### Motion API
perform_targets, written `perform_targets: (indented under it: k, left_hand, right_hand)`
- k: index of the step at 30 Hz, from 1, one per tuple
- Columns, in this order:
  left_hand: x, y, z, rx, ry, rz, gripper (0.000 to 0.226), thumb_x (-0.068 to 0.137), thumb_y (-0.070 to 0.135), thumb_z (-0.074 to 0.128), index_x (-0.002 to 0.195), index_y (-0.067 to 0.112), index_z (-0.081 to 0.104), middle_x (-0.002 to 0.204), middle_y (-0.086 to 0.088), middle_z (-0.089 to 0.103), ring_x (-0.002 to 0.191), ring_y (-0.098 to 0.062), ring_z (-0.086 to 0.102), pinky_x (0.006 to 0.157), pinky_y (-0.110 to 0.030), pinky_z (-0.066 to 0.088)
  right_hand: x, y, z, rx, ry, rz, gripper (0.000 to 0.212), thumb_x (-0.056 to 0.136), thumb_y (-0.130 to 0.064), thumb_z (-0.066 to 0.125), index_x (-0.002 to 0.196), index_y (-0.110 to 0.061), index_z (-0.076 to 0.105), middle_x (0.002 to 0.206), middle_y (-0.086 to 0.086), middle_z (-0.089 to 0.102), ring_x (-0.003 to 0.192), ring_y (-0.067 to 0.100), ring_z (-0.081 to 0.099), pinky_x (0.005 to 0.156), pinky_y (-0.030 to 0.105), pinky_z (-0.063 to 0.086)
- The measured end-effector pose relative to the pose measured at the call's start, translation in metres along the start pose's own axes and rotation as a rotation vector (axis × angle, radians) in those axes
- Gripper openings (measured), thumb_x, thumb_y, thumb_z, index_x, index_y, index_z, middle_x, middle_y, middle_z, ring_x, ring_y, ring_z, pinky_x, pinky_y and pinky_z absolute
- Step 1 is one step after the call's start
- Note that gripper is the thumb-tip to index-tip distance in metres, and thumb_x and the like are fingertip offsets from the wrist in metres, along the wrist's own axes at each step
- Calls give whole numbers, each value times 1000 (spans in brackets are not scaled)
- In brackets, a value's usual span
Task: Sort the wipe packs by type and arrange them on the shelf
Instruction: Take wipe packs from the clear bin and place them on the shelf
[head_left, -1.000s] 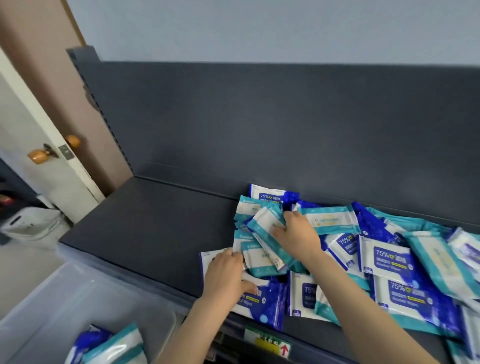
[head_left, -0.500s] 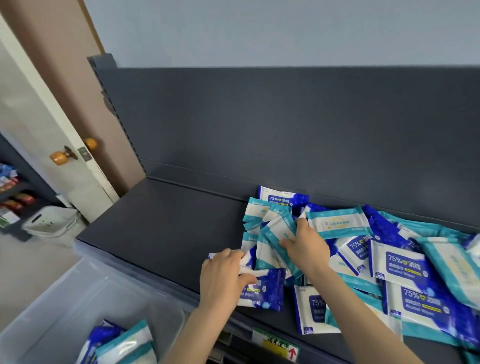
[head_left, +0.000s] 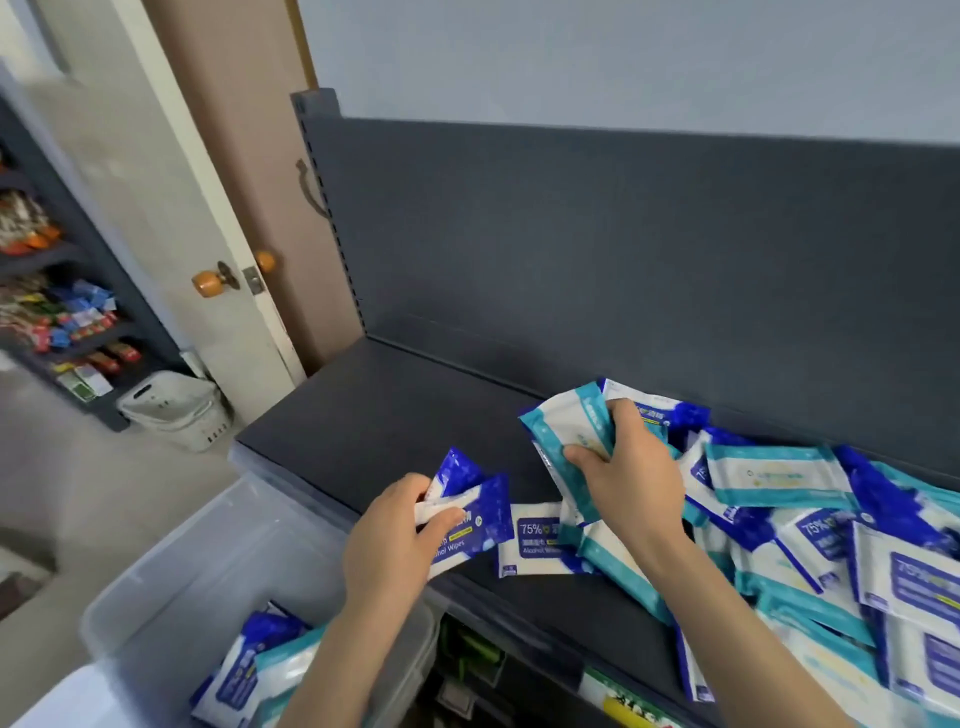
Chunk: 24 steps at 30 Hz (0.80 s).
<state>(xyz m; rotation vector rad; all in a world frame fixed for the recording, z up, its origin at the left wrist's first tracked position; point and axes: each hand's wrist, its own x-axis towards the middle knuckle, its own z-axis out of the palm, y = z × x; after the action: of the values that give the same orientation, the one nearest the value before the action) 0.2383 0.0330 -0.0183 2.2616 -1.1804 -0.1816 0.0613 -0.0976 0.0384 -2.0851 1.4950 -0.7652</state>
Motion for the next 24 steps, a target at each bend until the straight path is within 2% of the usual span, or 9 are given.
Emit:
perform_targets:
  k: [5,9,13,16,18,20,24]
  left_hand:
    - [-6,-54,-27,-53,64,-142,24,85,50,61,91,31,50,84,13,62,72,-5,58,60,-29,47]
    - [-15,-104,-48,-107,115,-281,20,86,45,63,88,29,50,83,12,63,72,-9,60,64,-34,50]
    - [-24,-155,-65,-150,162,-405,18,87,43,62,89,28,52,80,10,63,66,-6,58,56,-27,43]
    - [-27,-193,-72,-219,189,-502,19,87,45,61,81,28,55,73,7,65,63,-12,62,59,-37,53]
    - [-28,-215,-72,-237,169,-542,24,86,45,59,76,23,57,68,2,66,60,-15,64,60,-39,54]
    - [-26,-235,-71,-253,134,-582,25,89,38,59,75,18,57,66,-2,65,58,-17,63,57,-34,48]
    - [-22,-271,-62,-255,74,-639,24,91,36,59,74,20,53,66,1,62,59,-15,59,54,-29,40]
  right_hand:
    - [-17,-48,39,-10,-162,-118,31,84,-37,65,102,-27,42,89,-9,58,88,24,58,64,34,38]
    - [-36,-81,78,-14,-297,-231,30,85,-38,64,99,-31,39,92,-13,59,85,17,57,63,33,38]
    - [-55,-107,121,-24,-424,-323,29,85,-38,64,103,-31,41,97,-15,58,88,14,57,65,32,39]
    - [-72,-117,159,-68,-536,-391,32,85,-39,62,109,-30,43,105,-13,60,93,15,58,68,32,42]
    - [-84,-119,185,-102,-624,-409,34,86,-40,61,113,-29,44,110,-11,59,97,15,59,73,32,44]
    - [-94,-119,210,-130,-709,-406,35,87,-39,60,115,-28,44,112,-9,61,99,16,60,76,32,46]
    - [-110,-118,255,-216,-850,-376,31,89,-38,55,114,-26,40,109,-5,63,99,20,60,72,32,43]
